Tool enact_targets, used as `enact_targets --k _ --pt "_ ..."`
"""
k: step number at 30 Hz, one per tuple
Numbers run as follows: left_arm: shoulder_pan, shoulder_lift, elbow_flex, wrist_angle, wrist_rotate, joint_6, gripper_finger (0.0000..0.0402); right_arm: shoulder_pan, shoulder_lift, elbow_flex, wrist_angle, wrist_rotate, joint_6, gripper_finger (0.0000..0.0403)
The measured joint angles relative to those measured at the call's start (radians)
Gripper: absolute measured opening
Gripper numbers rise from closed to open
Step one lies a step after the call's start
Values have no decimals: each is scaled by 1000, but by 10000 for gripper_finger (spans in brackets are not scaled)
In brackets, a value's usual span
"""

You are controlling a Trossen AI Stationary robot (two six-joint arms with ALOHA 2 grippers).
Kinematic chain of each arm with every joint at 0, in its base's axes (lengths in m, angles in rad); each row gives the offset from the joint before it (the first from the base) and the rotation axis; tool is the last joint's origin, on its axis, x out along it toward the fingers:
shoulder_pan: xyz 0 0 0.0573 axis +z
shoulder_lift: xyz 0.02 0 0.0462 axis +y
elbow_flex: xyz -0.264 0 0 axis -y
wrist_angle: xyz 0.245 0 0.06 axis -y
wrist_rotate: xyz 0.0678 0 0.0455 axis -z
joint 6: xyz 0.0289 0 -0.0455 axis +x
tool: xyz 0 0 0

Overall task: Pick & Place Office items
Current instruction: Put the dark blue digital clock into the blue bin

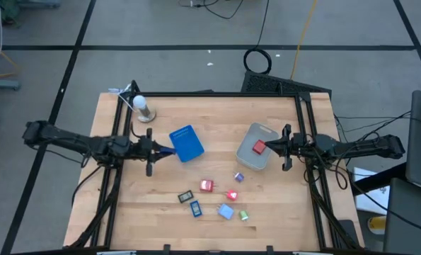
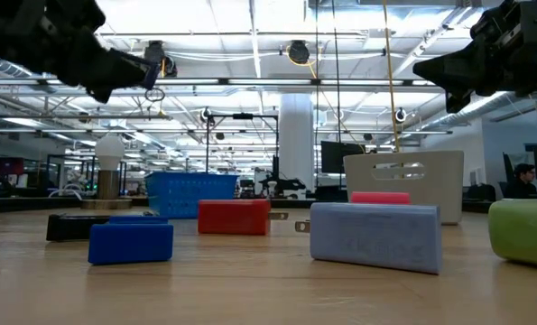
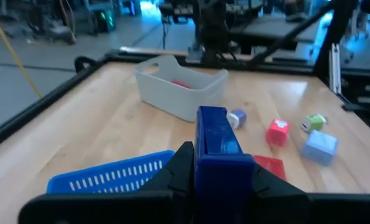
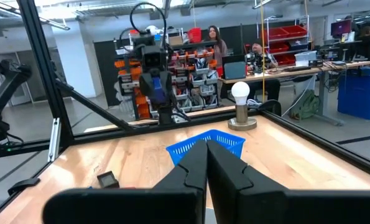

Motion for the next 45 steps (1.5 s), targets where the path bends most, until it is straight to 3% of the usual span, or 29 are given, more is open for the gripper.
enact_targets --k 6,12,15,18,22,30,37,45 --pt "0 -26 -101 86 -59 -34 61 0 0 0 -9 -1 0 0" --pt "2 -26 -105 111 -107 -90 51 0 0 0 -9 -1 0 0" --pt "32 -22 -52 13 -212 -254 50 0 0 0 -9 0 0 0" --pt "78 18 53 -179 -207 -328 50 0 0 0 -4 1 0 0" --pt "131 144 207 -371 -188 -371 61 0 0 0 0 1 0 0" --pt "201 545 473 -524 -25 -313 50 0 0 0 -1 1 0 0" --pt "231 825 603 -597 35 -290 65 0 1 0 -9 1 0 0" --pt "281 999 712 -695 76 -277 52 0 1 0 -11 1 0 0"
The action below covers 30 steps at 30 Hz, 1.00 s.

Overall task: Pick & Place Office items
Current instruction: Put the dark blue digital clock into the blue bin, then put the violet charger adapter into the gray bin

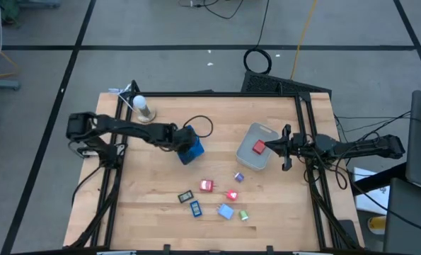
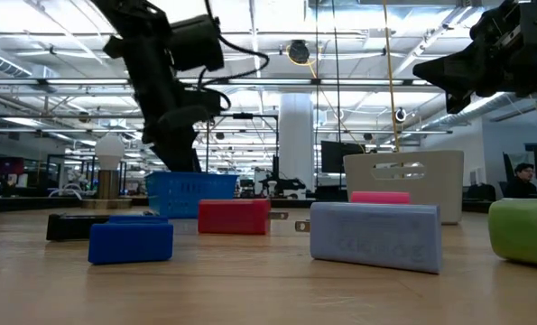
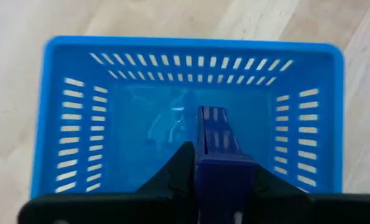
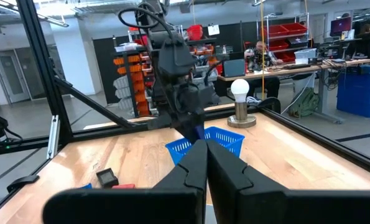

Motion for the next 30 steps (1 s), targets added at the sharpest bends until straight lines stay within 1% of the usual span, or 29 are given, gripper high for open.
enact_targets --k 4,8,13,17,21,24,27,30 --pt "13 47 30 -20 10 6 84 0 0 0 0 0 -2 0" --pt "16 66 40 -15 35 38 113 0 0 0 -4 0 -2 0" --pt "16 57 40 -17 41 55 137 0 0 0 -4 0 -3 0" --pt "4 16 61 -34 33 101 162 0 0 0 -8 -1 -3 0" --pt "-23 -76 95 -96 45 153 189 0 0 0 -12 -1 -1 0" --pt "-53 -186 85 -133 54 195 196 0 0 0 -12 -1 -4 0" --pt "-84 -327 39 -95 46 205 187 0 0 0 -14 0 -7 0" --pt "-106 -486 -61 40 29 204 155 0 0 0 -17 0 -7 0"
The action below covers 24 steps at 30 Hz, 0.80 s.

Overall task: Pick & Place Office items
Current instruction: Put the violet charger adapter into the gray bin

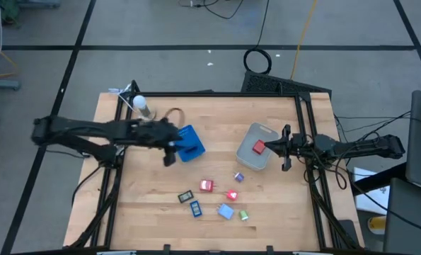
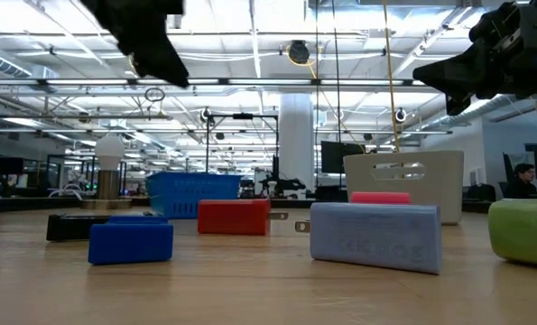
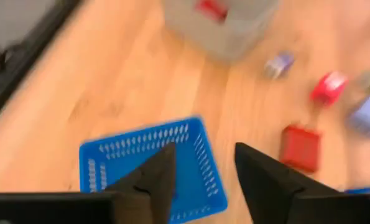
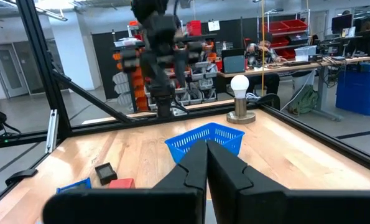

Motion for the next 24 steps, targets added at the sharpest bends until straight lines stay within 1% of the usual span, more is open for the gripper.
enact_targets --k 2,4,6,7,8,12,15,18,21,24 --pt "-2 -105 -78 70 0 -26 120 0 1 0 0 0 0 0" --pt "7 -192 -146 104 -11 -56 76 0 3 0 3 0 0 0" --pt "17 -255 -208 129 -14 -58 29 0 5 0 5 0 0 0" --pt "20 -288 -239 153 -9 -55 15 0 6 0 5 0 0 0" --pt "20 -321 -269 182 -6 -47 10 0 6 0 5 0 0 0" --pt "8 -457 -384 345 -7 -13 15 0 7 0 6 0 0 0" --pt "-3 -536 -465 436 -19 -10 3 0 10 0 5 0 0 0" --pt "-16 -587 -527 473 -33 8 7 0 14 0 3 0 0 0" --pt "-33 -624 -586 503 -84 23 3 0 23 0 0 -2 0 0" --pt "-48 -660 -650 579 -93 23 5 0 37 0 1 -2 6 0"
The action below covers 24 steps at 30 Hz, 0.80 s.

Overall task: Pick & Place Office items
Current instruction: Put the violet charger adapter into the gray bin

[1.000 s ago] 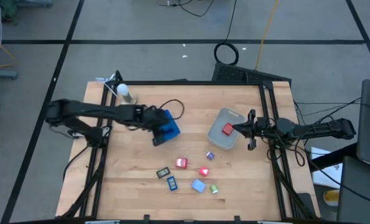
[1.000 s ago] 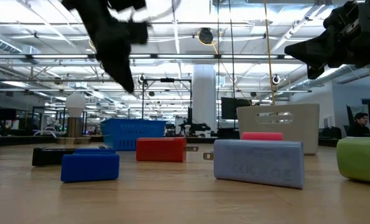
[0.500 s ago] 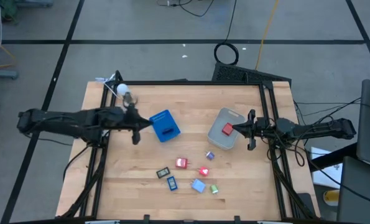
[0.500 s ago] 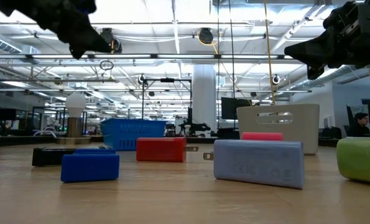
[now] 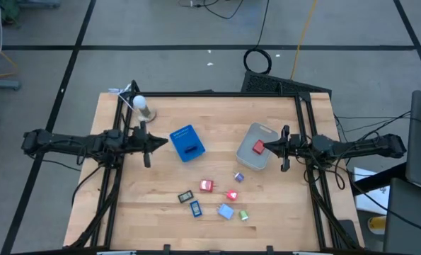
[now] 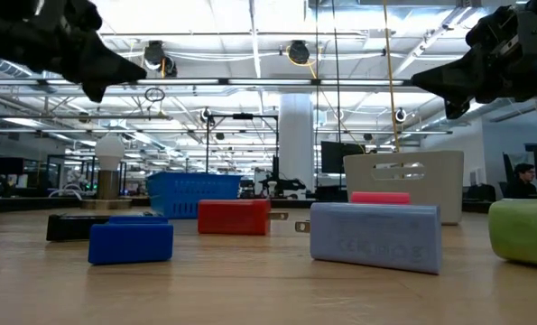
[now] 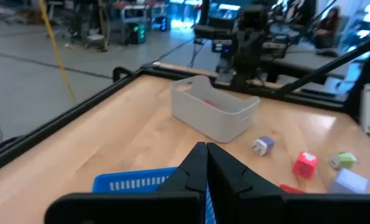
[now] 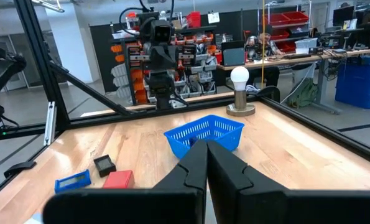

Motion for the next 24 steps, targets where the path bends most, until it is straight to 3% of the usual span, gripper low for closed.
enact_targets --k 11,24 --pt "-42 -132 -111 50 9 12 2 0 11 0 6 0 1 0" --pt "-54 -147 -205 82 0 7 4 0 11 0 5 -1 0 0"
